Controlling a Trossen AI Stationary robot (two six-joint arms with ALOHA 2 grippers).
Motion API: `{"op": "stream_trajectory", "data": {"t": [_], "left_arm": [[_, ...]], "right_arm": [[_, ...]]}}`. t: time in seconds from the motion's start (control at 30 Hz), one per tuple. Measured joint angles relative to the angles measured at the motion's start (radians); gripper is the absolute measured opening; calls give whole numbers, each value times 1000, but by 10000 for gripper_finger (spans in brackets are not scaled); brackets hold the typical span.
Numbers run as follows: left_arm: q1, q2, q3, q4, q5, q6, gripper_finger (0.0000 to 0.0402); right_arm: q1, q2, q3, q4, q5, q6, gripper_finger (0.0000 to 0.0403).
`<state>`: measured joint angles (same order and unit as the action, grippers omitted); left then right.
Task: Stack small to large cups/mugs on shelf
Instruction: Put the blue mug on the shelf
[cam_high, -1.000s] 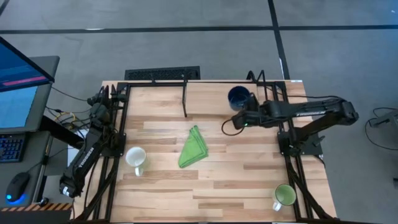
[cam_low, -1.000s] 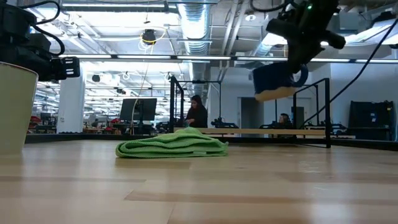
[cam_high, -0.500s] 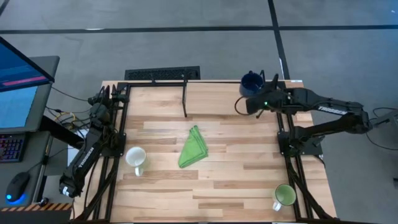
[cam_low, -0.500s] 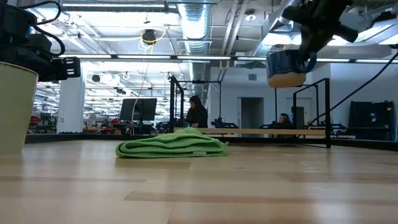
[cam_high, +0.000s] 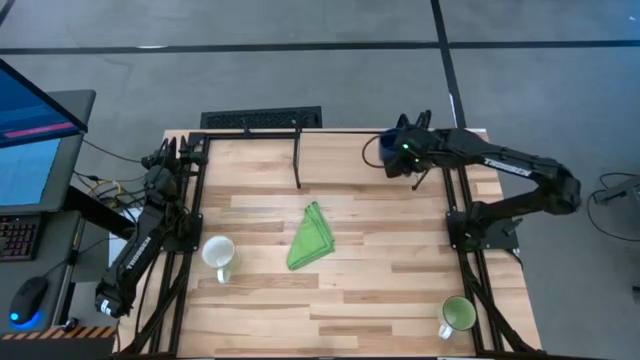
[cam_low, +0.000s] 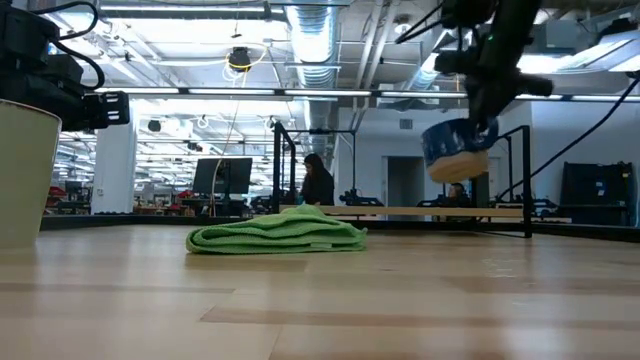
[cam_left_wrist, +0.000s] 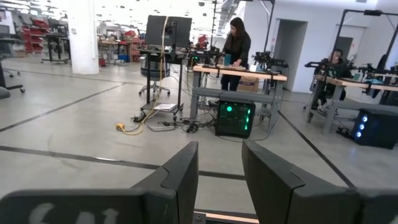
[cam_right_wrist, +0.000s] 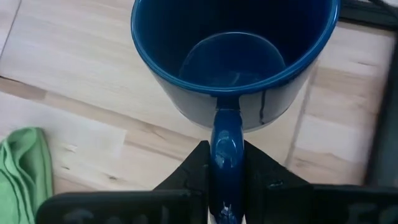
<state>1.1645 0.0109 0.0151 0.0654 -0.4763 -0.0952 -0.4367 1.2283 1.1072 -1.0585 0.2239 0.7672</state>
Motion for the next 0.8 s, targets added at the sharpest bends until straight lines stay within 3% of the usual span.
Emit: {"op": "stream_trajectory", "data": {"t": [0.2,0.8], "left_arm": [[0,0,0,0,0,0,114],[0,0,0,0,0,-4,114]], "right_arm": [[-23,85,0,82,-21,-30,67],[17,204,2,-39,33,129,67]]}}
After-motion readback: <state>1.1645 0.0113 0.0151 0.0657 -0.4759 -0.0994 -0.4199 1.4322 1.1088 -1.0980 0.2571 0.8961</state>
